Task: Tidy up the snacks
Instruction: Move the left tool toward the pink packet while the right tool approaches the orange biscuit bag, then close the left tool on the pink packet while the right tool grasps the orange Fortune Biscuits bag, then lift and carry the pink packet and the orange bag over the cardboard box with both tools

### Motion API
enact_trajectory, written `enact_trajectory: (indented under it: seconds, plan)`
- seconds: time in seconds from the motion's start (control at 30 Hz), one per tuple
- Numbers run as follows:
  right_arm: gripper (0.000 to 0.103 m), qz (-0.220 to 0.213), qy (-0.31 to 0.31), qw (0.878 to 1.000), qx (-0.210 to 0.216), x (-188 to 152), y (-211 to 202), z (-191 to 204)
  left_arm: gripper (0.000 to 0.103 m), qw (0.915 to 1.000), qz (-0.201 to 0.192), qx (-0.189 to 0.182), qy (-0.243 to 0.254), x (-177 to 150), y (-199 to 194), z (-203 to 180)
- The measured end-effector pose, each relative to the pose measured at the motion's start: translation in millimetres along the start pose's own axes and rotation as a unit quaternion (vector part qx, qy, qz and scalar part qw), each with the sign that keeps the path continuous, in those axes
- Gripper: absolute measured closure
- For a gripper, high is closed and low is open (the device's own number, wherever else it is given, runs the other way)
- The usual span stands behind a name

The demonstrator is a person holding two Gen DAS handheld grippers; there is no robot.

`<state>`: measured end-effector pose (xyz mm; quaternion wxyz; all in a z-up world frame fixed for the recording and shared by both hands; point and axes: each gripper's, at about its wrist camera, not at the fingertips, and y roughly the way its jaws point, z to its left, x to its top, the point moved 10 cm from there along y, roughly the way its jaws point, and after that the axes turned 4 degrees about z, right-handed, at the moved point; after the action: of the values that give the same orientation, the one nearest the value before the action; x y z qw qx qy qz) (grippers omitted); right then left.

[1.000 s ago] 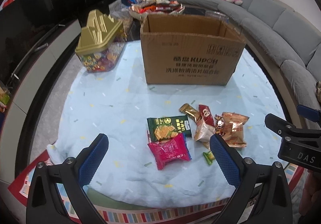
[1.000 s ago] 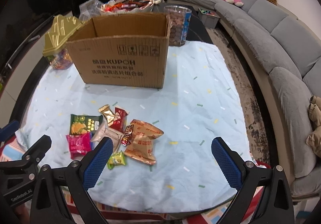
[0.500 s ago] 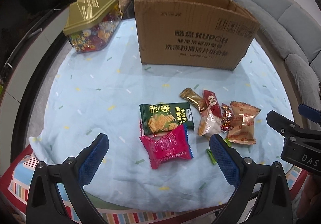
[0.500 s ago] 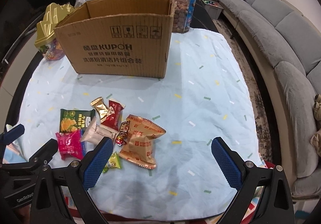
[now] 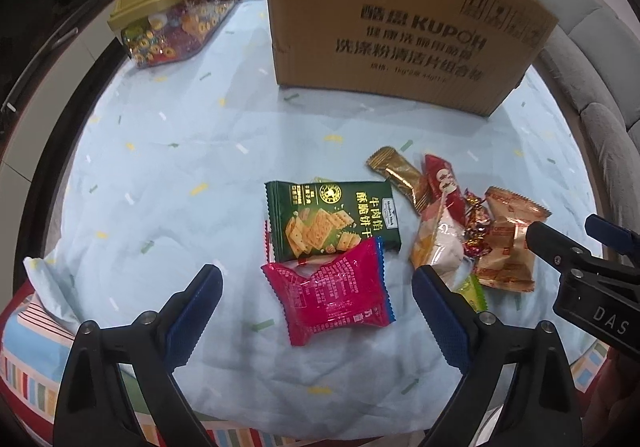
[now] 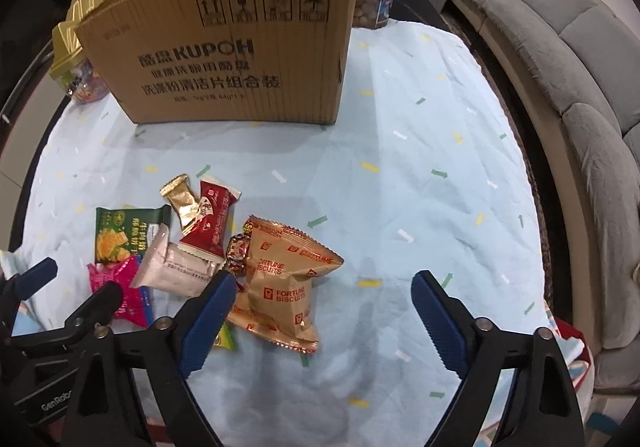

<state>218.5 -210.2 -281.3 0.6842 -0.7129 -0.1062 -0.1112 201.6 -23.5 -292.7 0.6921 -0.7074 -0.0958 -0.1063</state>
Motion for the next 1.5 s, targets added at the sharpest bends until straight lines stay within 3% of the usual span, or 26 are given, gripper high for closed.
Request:
enact_trajectory:
  seconds: [0.27, 0.53, 0.73, 0.8, 0.87, 0.97, 1.5]
  plan:
    - [0.014, 0.003, -0.003, 1.000, 0.001, 1, 12, 4, 0.012, 0.9999, 0.017, 0.000, -0.001, -2, 18, -1]
    - [0.027, 0.021, -0.002, 1.000, 0.011, -1, 31, 9, 0.025, 0.9993, 0.035, -0.010, 0.003, -4, 37, -3]
    - [0.044, 0.037, 0.006, 0.999, 0.034, -6, 42, 12, 0.037, 0.9994, 0.030, -0.016, 0.005, -7, 35, -6]
    - [0.057, 0.037, 0.004, 0.998, 0.045, -5, 43, 14, 0.042, 0.9994, 0.027, -0.020, 0.002, -7, 33, -6]
    - [0.059, 0.035, 0.001, 0.998, 0.047, -5, 43, 16, 0.052, 0.9993, 0.027, -0.024, 0.006, -8, 33, -6]
    - [0.063, 0.034, 0.001, 0.998, 0.054, -5, 41, 17, 0.054, 0.9993, 0.026, -0.024, 0.010, -9, 30, -8]
    - [0.064, 0.006, -0.002, 0.999, 0.046, -8, 4, 14, 0.058, 0.9995, 0.003, -0.025, 0.017, -8, 1, -5]
